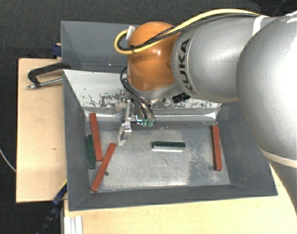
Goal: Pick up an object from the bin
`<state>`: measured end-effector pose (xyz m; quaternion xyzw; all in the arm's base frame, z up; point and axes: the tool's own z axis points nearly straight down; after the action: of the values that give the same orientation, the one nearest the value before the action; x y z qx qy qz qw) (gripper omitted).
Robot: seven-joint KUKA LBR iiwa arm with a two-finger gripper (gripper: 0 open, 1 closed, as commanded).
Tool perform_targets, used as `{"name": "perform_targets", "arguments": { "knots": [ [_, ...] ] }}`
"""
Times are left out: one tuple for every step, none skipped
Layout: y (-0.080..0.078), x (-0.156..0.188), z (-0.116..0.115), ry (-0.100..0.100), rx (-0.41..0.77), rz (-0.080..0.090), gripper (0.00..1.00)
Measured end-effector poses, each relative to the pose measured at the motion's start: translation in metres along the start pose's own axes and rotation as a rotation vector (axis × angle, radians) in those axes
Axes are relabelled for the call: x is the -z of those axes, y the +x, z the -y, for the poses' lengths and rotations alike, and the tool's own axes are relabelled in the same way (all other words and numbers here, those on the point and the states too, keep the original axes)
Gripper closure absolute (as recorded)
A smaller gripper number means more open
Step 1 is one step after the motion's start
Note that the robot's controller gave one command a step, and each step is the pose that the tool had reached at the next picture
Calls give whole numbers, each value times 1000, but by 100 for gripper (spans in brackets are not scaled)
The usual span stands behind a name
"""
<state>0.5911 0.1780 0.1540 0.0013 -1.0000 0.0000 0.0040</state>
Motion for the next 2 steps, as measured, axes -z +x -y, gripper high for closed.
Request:
{"name": "perform_targets", "arguments": {
  "knots": [
    [-2, 5, 1, -2, -2, 8, 0],
    [19, -19, -11, 0, 182, 17, 0]
  ]
}}
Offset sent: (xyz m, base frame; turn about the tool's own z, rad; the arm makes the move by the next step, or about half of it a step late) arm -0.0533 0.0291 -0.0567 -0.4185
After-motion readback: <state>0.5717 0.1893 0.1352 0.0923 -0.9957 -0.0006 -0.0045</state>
